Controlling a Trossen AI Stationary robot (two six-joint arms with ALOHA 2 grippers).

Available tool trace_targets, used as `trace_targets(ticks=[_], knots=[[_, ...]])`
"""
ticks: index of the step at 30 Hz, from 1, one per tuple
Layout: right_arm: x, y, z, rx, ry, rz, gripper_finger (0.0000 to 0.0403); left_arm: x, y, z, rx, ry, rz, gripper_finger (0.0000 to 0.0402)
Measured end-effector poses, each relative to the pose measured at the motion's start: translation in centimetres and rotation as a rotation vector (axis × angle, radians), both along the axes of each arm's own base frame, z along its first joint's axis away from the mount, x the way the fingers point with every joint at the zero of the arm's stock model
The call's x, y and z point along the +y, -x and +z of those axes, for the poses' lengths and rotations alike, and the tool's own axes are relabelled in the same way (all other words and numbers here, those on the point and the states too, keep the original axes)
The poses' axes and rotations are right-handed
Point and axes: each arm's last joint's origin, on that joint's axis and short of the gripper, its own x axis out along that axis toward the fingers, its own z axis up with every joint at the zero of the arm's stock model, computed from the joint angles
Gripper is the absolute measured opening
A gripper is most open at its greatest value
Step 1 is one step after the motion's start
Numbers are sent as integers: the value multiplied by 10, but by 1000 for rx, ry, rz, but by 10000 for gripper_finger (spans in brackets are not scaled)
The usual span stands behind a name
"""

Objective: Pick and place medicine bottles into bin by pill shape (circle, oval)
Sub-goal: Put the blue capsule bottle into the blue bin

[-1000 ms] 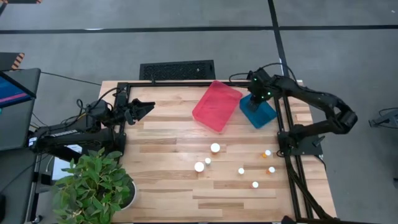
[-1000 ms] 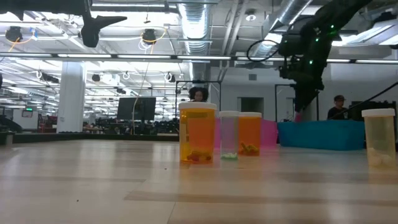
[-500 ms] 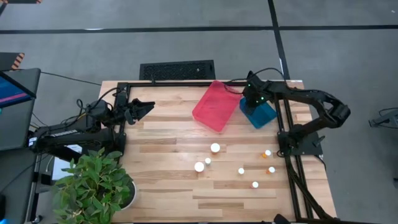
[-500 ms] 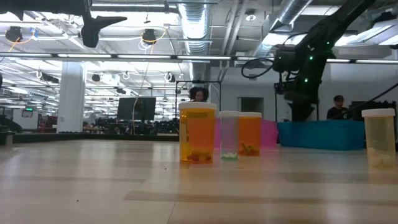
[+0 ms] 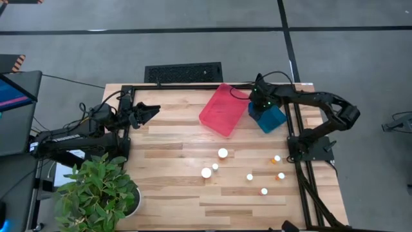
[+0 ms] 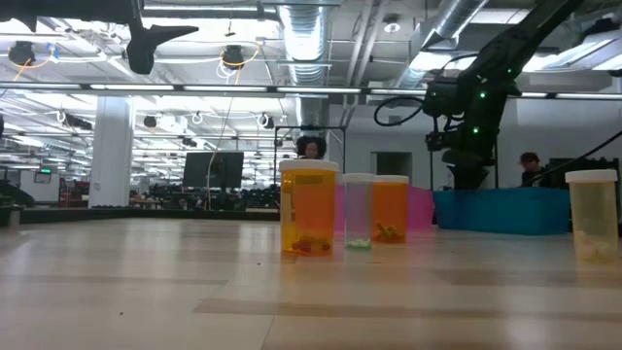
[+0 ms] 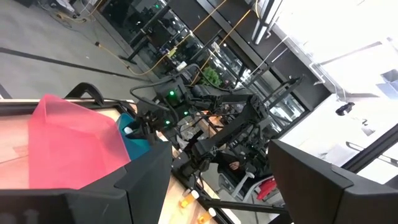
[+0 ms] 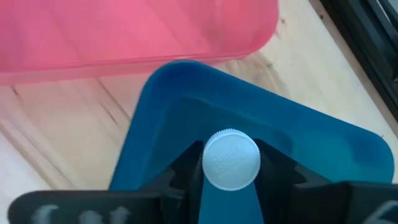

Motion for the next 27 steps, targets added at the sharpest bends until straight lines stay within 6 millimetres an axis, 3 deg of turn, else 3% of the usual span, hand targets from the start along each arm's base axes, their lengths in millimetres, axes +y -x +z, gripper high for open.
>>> trace_targets(ticks=[27], knots=[[0, 2, -6, 4, 33, -12, 135, 0, 0, 0, -14, 46, -2, 259]])
